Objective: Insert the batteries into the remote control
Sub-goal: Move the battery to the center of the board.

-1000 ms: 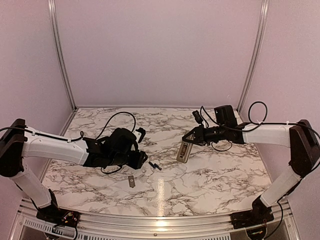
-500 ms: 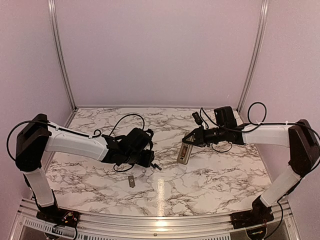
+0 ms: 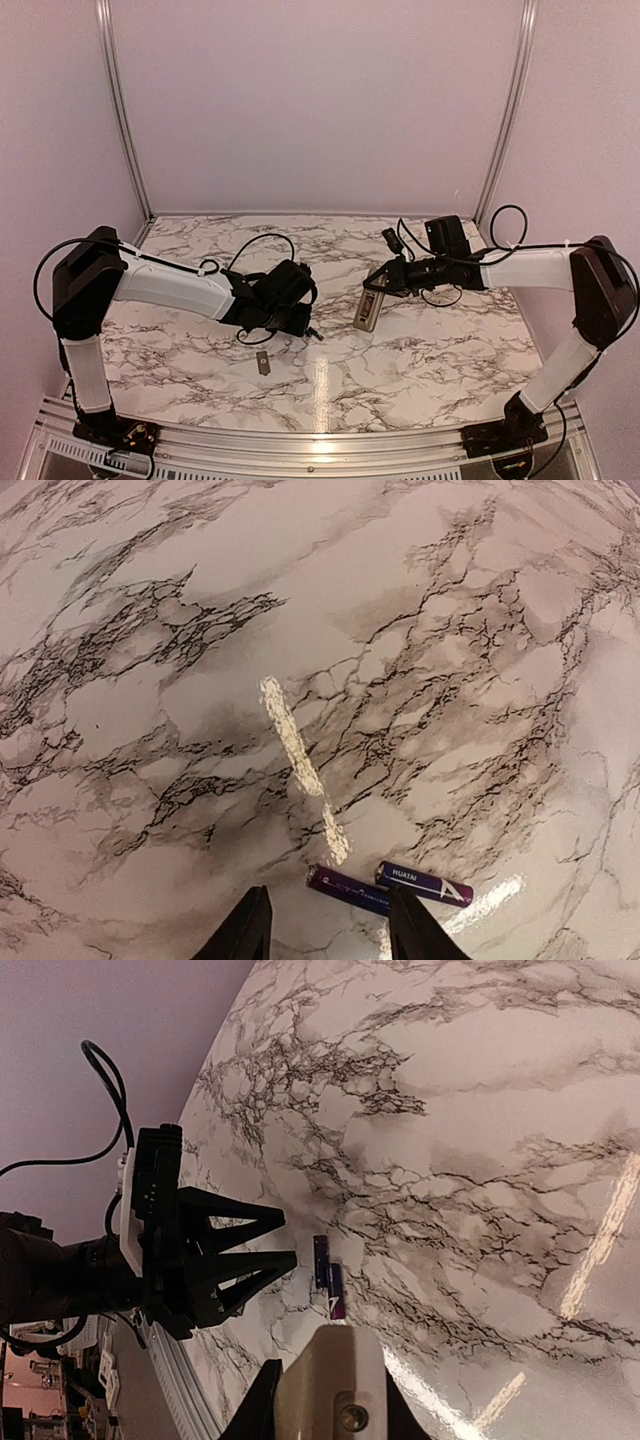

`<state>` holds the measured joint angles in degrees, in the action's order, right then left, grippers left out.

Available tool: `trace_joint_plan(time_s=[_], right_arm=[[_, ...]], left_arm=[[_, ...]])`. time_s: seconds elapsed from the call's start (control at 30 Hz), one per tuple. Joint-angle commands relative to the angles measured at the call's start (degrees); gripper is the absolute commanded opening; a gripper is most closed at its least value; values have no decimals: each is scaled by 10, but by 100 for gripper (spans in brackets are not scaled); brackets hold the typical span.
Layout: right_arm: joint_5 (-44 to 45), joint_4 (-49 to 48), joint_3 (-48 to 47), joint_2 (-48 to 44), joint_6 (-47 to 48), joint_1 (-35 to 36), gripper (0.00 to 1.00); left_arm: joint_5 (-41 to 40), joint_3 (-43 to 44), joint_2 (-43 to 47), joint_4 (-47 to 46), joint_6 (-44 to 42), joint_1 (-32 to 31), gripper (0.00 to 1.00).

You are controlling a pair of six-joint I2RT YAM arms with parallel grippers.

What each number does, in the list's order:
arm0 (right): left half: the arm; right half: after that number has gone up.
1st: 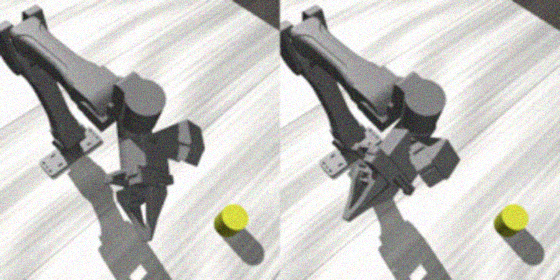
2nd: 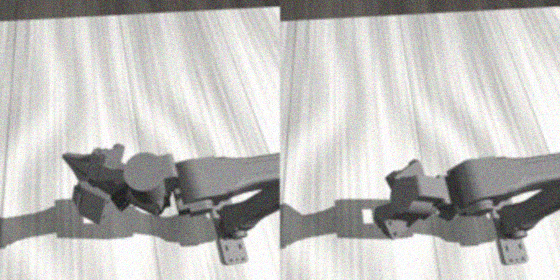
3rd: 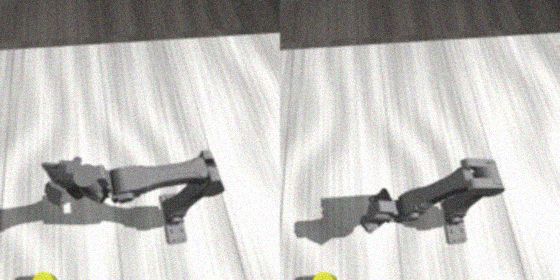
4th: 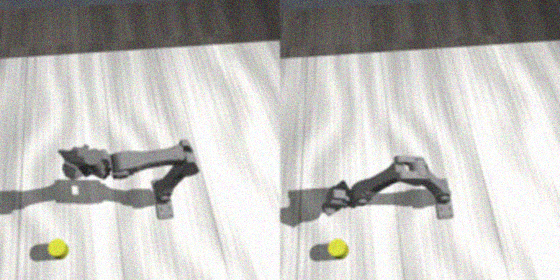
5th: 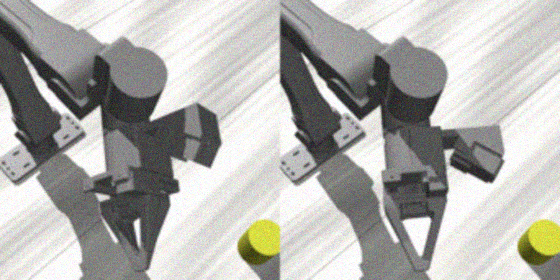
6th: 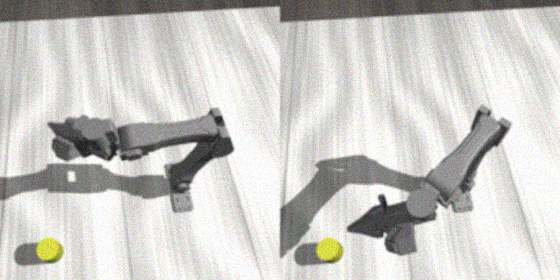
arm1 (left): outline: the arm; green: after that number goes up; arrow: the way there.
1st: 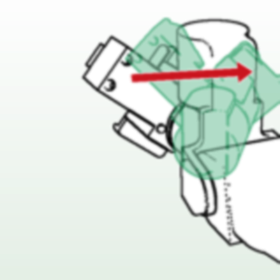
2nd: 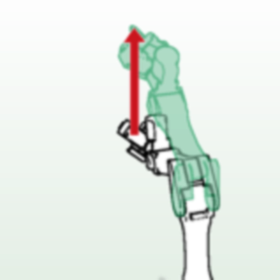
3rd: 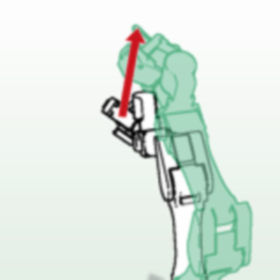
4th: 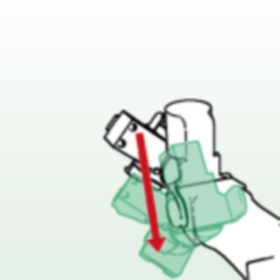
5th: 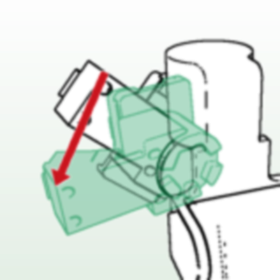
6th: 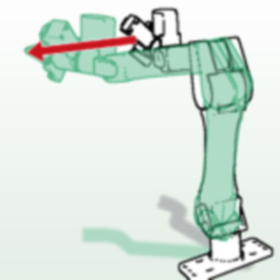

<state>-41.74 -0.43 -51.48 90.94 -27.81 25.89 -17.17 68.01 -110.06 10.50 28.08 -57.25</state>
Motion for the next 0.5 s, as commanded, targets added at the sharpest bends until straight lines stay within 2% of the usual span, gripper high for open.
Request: trace_joint_plan(time_s=[0.0, 0.47], right_arm=[[-9, -16, -4, 9, 2, -6, 0], [-8, -17, -3, 11, 3, -5, 0]], left_arm=[[-21, 18, -15, 20, 7, 3, 41], [-20, 29, -36, 18, 12, 13, 37]])
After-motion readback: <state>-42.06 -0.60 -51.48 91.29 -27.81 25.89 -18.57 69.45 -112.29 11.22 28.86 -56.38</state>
